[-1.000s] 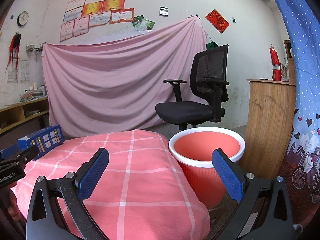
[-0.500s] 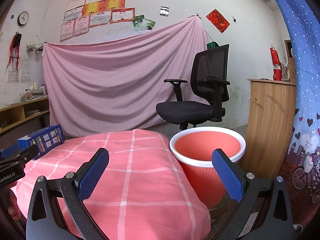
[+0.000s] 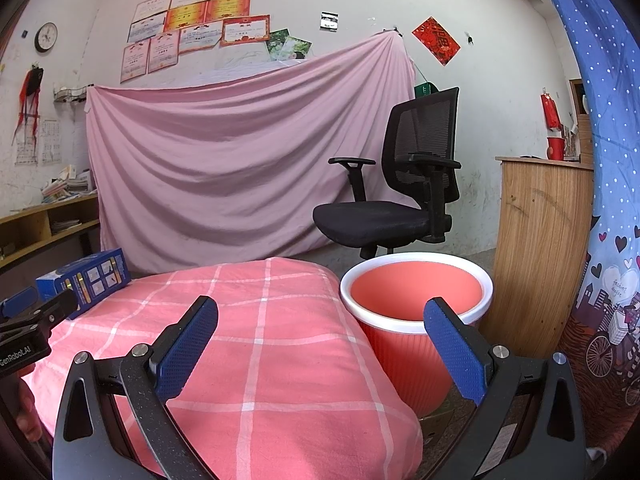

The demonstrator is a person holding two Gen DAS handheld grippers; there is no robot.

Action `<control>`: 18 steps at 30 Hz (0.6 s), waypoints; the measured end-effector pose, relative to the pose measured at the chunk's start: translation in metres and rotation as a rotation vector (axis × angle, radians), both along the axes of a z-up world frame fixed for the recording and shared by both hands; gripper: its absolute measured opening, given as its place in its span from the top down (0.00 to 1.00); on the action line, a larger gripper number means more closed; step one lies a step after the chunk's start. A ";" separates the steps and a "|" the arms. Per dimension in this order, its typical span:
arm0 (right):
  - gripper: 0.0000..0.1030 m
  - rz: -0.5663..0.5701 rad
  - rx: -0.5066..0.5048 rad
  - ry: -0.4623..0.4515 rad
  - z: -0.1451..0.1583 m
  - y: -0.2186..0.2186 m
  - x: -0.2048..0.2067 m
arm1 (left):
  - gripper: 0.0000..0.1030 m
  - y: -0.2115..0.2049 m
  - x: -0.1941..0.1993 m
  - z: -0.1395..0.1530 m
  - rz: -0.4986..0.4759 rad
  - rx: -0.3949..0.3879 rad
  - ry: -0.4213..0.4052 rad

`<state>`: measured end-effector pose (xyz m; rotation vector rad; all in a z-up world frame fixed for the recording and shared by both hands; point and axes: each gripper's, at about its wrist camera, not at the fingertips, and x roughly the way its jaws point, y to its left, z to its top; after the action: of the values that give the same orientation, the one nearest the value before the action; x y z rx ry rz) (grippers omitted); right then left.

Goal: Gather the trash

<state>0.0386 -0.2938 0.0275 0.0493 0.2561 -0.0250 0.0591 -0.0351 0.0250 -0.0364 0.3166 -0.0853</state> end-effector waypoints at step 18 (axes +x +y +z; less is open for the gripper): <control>0.00 0.002 0.000 0.003 -0.001 0.003 -0.001 | 0.02 0.000 0.002 -0.002 0.022 0.041 -0.002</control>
<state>0.0379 -0.2912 0.0264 0.0490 0.2593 -0.0227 0.0609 -0.0350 0.0230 0.0007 0.3155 -0.0574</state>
